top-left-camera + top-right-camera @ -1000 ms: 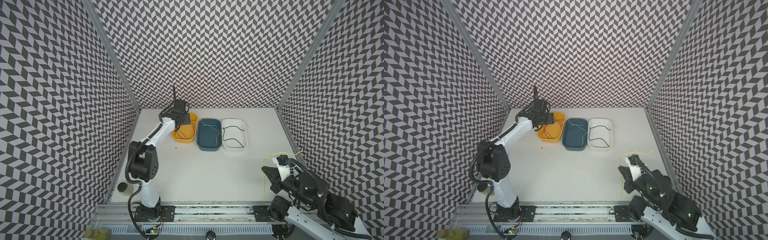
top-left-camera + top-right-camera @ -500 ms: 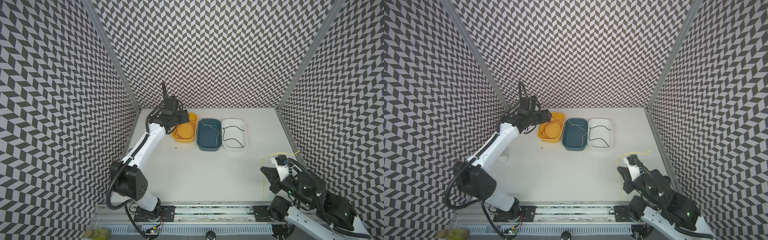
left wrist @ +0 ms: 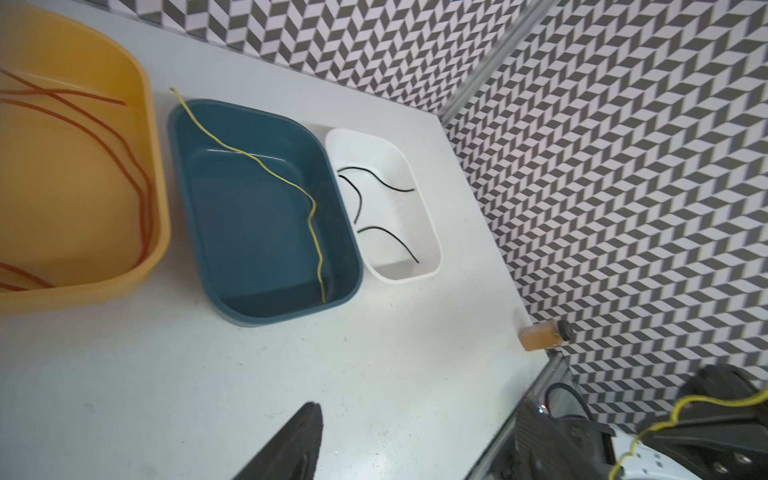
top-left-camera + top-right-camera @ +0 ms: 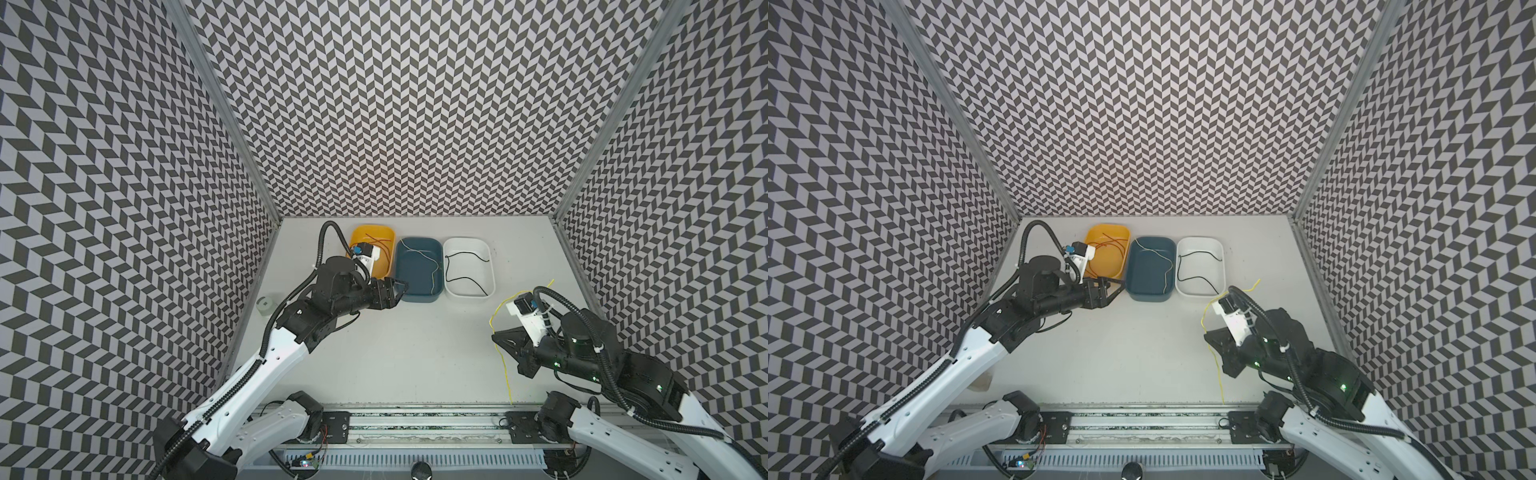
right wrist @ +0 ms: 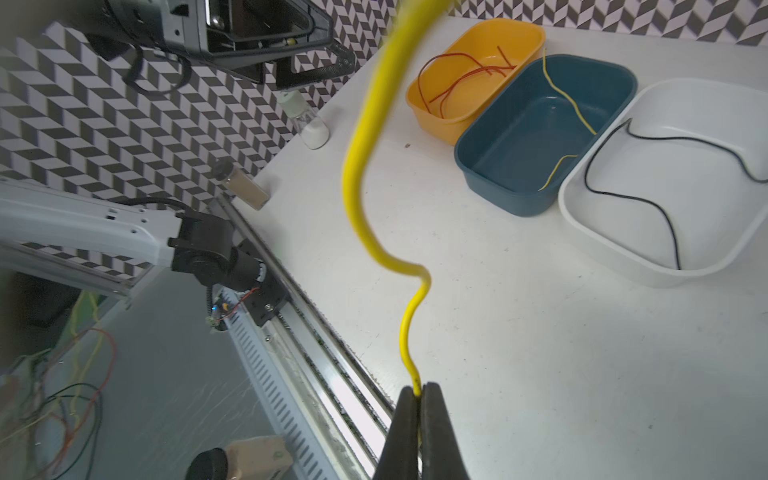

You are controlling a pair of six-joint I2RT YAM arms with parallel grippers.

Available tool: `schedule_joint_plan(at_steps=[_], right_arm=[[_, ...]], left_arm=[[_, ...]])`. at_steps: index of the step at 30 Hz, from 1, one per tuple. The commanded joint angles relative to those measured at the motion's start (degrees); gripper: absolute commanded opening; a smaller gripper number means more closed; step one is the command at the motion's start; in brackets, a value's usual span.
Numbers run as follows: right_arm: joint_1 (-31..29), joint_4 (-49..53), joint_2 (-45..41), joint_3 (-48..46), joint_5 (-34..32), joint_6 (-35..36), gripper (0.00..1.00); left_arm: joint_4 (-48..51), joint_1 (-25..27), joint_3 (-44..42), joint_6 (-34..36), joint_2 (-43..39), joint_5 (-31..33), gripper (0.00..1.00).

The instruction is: Untangle the cables

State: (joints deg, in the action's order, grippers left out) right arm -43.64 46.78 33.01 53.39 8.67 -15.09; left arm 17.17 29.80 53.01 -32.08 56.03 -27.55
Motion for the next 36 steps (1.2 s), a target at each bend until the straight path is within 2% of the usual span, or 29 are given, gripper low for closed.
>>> schedule_joint_plan(at_steps=[1, 6, 13, 17, 28, 34, 36], right_arm=[[0.0, -4.6, 1.9, -0.6, 5.5, -2.3, 0.00], [-0.1, -4.4, 5.4, -0.5, 6.9, -2.6, 0.00], [-1.2, -4.6, 8.7, -0.4, 10.1, -3.5, 0.00], [-1.8, -5.2, 9.7, -0.6, 11.1, -3.9, 0.00], [-5.3, -7.1, 11.6, -1.4, 10.0, -4.6, 0.00], [-5.9, -7.2, 11.0, -1.2, 9.9, -4.5, 0.00], [-6.1, -7.3, 10.8, -1.2, 10.6, -4.5, 0.00]], left_arm=[[-11.1, 1.8, -2.2, -4.5, -3.5, -7.5, 0.76], [-14.9, 7.1, -3.8, -3.9, -3.3, -9.8, 0.77], [-16.0, 16.4, -1.0, 0.4, 3.5, -10.4, 0.76], [-16.3, 20.5, 0.4, 2.2, 4.5, -8.0, 0.75], [-19.0, 24.9, 1.1, 2.0, 9.7, -6.8, 0.71], [-16.7, 25.0, 2.2, 3.1, 10.9, -5.1, 0.57], [-16.6, 25.0, 2.2, 3.3, 10.9, -4.2, 0.55]])
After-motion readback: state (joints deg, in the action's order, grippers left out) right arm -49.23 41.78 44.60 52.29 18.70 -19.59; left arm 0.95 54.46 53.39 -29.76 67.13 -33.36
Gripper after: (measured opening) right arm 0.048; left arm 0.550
